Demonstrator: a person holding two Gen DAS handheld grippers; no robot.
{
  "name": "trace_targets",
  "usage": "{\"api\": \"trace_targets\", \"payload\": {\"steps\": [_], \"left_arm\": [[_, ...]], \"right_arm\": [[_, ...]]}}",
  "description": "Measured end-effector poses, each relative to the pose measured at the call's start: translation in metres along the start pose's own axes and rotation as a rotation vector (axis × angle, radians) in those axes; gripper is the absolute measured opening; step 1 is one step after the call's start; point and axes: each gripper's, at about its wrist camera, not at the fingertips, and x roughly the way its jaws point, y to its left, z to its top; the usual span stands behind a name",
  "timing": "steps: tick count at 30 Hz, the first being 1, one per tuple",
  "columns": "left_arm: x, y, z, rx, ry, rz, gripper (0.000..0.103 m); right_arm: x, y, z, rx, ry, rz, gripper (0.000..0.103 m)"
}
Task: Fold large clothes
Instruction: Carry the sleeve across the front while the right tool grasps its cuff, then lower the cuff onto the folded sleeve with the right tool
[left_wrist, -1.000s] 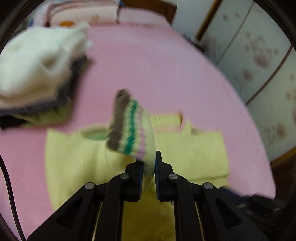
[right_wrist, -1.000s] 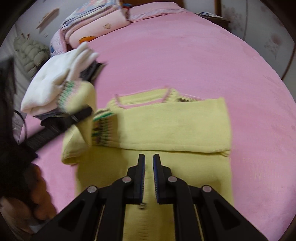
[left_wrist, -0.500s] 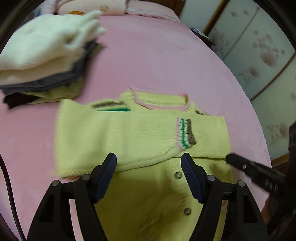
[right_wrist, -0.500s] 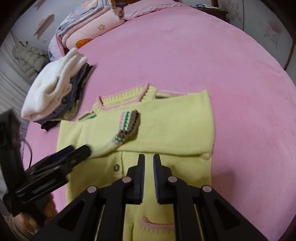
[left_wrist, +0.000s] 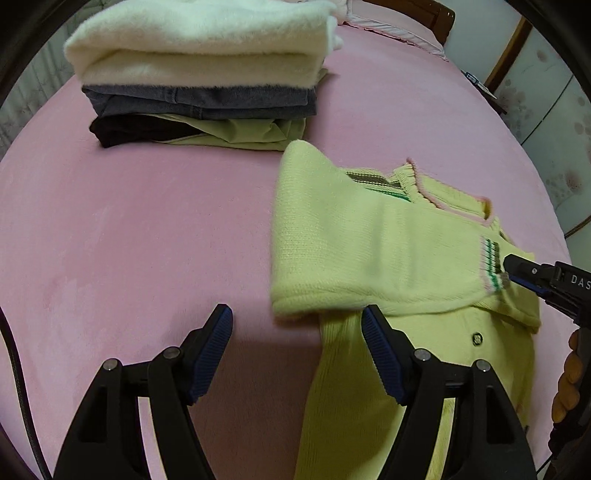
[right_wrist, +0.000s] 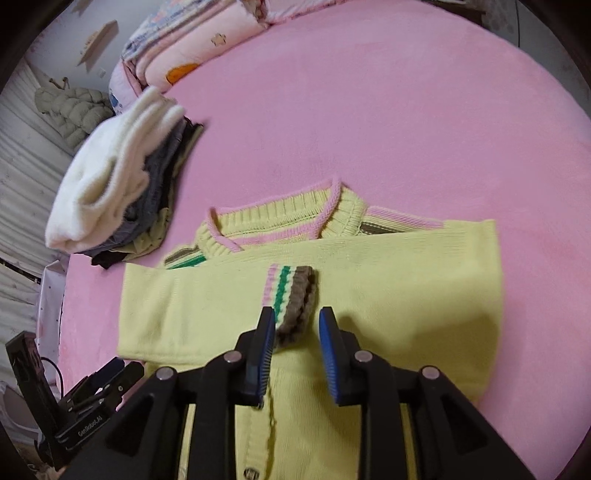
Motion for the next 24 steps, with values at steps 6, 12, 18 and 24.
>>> {"api": "trace_targets", "payload": {"steps": [6,12,18,24], "left_arm": [[0.015,-0.002,0.004,-0.026,-0.003,-0.019,0.071],[0.018,-0.003,0.007,-0.024,-0.01,-0.022,0.071],[0.018,-0.005,0.009,-0.02,-0.028,-0.026,0.071],[0.02,-0.002,0.017,-0.078,-0.037,-0.041,0.056]], "right_arm": [[0.024,0.001,0.005,0.004,0.043,-0.016,0.025],[0.023,0.015,0.004,-0.065,0.022,0.018,0.011],[-0.034,0.038,0.013,-0.143,-0.173,0.02,0.009],[-0.072,0.027,0.021,-0.134,-0.292,-0.037,0.009]]}}
